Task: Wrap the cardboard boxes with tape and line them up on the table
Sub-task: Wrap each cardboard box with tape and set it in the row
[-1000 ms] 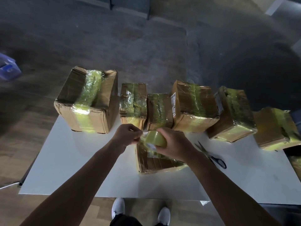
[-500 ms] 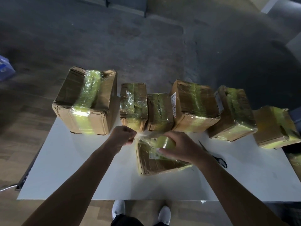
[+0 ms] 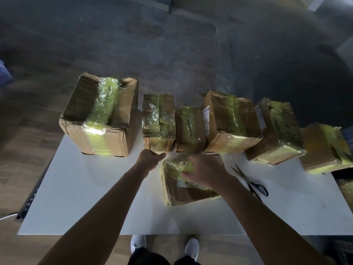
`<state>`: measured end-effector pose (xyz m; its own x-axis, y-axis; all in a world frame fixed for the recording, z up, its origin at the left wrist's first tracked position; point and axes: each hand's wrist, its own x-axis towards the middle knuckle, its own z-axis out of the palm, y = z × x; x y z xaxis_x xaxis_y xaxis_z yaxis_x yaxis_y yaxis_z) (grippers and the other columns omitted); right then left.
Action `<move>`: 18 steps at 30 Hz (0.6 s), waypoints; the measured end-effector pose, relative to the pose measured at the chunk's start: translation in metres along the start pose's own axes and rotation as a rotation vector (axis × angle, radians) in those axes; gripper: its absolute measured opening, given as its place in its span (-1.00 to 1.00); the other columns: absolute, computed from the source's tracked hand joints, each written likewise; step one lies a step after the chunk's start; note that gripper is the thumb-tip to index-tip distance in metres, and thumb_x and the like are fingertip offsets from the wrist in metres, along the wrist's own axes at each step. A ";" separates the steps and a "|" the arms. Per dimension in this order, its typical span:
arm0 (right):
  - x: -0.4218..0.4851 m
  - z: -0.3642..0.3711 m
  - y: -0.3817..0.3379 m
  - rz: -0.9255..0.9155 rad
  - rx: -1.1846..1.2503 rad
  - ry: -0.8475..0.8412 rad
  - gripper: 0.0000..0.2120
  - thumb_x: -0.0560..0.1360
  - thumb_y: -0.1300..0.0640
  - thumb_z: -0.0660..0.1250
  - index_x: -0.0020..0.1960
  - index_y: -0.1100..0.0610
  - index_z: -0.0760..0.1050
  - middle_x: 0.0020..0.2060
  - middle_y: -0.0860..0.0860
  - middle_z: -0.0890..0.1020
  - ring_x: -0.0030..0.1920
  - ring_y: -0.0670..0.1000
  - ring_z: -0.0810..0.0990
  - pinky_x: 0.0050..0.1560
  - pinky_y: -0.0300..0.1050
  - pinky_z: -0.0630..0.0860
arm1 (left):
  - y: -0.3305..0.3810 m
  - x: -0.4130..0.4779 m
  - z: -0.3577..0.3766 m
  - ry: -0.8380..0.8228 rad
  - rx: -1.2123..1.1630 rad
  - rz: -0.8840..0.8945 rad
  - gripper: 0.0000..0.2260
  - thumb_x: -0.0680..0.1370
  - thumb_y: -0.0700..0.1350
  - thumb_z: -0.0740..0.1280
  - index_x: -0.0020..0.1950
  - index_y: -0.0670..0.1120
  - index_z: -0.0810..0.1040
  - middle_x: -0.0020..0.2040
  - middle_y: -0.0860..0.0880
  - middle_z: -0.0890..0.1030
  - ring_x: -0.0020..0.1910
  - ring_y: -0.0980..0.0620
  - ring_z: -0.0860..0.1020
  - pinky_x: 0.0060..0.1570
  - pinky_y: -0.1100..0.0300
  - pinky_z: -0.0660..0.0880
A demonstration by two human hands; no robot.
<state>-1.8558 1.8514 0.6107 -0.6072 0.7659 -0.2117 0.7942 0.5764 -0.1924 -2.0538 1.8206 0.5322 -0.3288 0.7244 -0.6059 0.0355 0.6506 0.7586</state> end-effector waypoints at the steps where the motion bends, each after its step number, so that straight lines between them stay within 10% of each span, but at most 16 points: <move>1: 0.001 0.001 -0.001 0.003 -0.005 0.007 -0.65 0.45 -0.27 0.29 -0.06 0.02 0.46 -0.37 -0.18 0.35 -0.30 -0.10 0.41 -0.39 -0.31 0.11 | -0.003 0.003 0.002 0.003 -0.002 -0.014 -0.67 0.51 -0.08 0.44 -0.36 -0.20 0.44 -0.47 -0.06 0.41 -0.52 0.06 0.33 -0.51 0.31 0.28; 11: -0.003 0.006 -0.001 0.027 -0.037 0.009 -0.58 0.47 -0.27 0.28 0.09 0.06 0.46 -0.19 -0.08 0.49 -0.21 -0.08 0.40 -0.39 -0.31 0.05 | -0.008 0.009 0.029 0.038 -0.198 -0.214 -0.95 0.52 -0.21 0.26 -0.14 -0.16 0.42 -0.25 -0.09 0.43 -0.35 0.03 0.42 -0.53 0.29 0.34; 15: -0.005 0.008 -0.001 0.036 -0.035 -0.013 -0.58 0.46 -0.27 0.28 0.09 0.05 0.46 -0.21 -0.10 0.45 -0.21 -0.07 0.42 -0.39 -0.28 0.12 | -0.013 0.002 0.031 0.000 -0.217 -0.291 -0.72 0.50 -0.17 0.24 0.20 -0.18 0.39 0.07 -0.19 0.52 -0.10 -0.07 0.53 -0.42 0.17 0.47; 18: -0.004 0.008 0.000 0.026 -0.016 -0.014 -0.58 0.46 -0.26 0.28 0.11 0.06 0.45 -0.18 -0.08 0.49 -0.20 -0.06 0.44 -0.36 -0.23 0.18 | -0.020 0.001 0.033 -0.006 -0.036 -0.153 -0.85 0.58 -0.23 0.15 -0.11 -0.25 0.47 -0.12 -0.21 0.52 -0.17 -0.11 0.54 -0.14 -0.01 0.54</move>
<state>-1.8541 1.8459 0.6036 -0.5862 0.7767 -0.2303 0.8102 0.5608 -0.1708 -2.0238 1.8157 0.5085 -0.3219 0.6187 -0.7167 -0.0486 0.7452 0.6651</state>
